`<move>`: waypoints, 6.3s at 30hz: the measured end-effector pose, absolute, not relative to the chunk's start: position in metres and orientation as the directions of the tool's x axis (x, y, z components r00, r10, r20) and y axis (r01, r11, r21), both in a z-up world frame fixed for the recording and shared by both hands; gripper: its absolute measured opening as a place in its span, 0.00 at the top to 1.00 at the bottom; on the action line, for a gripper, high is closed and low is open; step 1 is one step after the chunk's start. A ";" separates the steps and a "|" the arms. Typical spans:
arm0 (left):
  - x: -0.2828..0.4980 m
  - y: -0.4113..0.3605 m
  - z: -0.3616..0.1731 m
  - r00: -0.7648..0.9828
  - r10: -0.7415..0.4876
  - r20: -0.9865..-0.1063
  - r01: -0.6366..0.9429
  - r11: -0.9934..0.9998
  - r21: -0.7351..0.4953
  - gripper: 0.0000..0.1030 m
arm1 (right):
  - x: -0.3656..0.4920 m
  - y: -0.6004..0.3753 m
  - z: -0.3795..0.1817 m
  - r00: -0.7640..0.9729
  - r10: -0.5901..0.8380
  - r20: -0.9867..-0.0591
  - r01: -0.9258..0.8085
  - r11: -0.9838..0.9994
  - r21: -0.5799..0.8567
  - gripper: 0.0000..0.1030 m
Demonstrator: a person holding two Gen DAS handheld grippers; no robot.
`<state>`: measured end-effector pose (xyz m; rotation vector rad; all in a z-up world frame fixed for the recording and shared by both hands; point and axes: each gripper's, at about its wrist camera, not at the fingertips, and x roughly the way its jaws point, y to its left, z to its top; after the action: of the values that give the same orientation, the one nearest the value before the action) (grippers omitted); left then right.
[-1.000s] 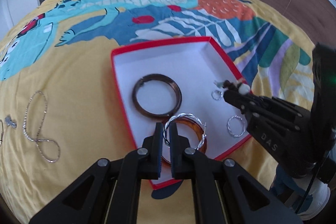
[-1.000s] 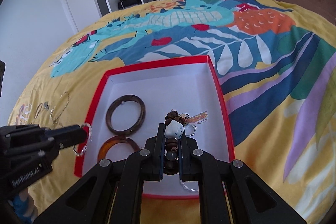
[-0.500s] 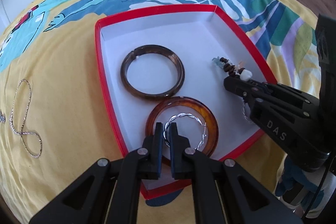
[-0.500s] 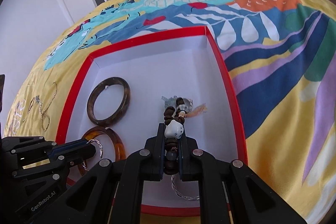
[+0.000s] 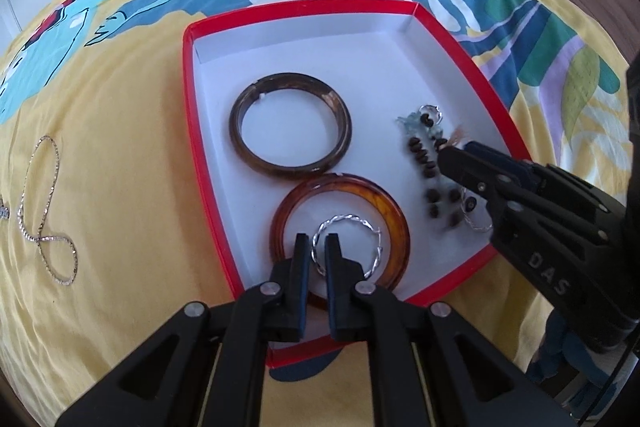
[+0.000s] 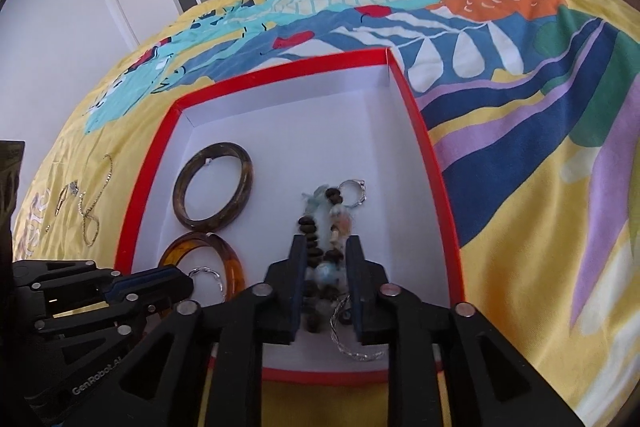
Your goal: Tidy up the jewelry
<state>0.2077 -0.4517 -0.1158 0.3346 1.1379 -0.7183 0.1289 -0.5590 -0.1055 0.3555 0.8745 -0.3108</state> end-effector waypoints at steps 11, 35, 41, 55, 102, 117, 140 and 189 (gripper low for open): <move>0.184 -0.433 -0.063 0.298 -0.384 -0.874 0.670 0.736 -0.095 0.75 | 0.091 -0.553 -0.067 0.633 -0.150 -0.759 0.426 0.887 0.180 0.64; 0.086 -0.279 0.074 0.586 -0.354 -0.729 0.544 0.838 0.031 0.69 | -0.004 -0.433 0.049 0.767 -0.164 -0.621 0.376 0.898 0.228 0.59; 0.065 -0.246 0.087 0.630 -0.348 -0.695 0.522 0.852 0.046 0.69 | -0.020 -0.405 0.061 0.790 -0.144 -0.596 0.350 0.904 0.245 0.59; 0.049 -0.173 0.102 0.694 -0.328 -0.641 0.443 0.896 0.022 0.69 | -0.027 -0.346 0.068 0.800 -0.105 -0.591 0.289 0.930 0.226 0.59; 0.106 -0.033 0.041 0.696 -0.155 -0.701 0.200 0.980 -0.018 0.69 | 0.040 -0.260 0.032 0.733 0.031 -0.679 0.135 0.972 0.191 0.50; 0.162 0.015 -0.002 0.644 -0.153 -0.750 0.136 0.987 -0.084 0.69 | 0.090 -0.253 -0.007 0.673 0.094 -0.733 0.092 0.974 0.209 0.50; 0.326 -0.035 -0.082 0.550 -0.282 -0.786 0.288 0.948 -0.139 0.69 | 0.271 -0.239 -0.075 0.645 0.255 -0.721 -0.085 0.961 0.263 0.50; 0.358 -0.023 -0.122 0.524 -0.358 -0.773 0.309 0.926 -0.219 0.82 | 0.361 -0.211 -0.102 0.666 0.261 -0.698 -0.139 0.964 0.228 0.77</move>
<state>0.3578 -0.0235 -0.1217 -0.0565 0.9375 -0.3993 0.3610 -0.2114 -0.1023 0.1600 0.8113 0.2267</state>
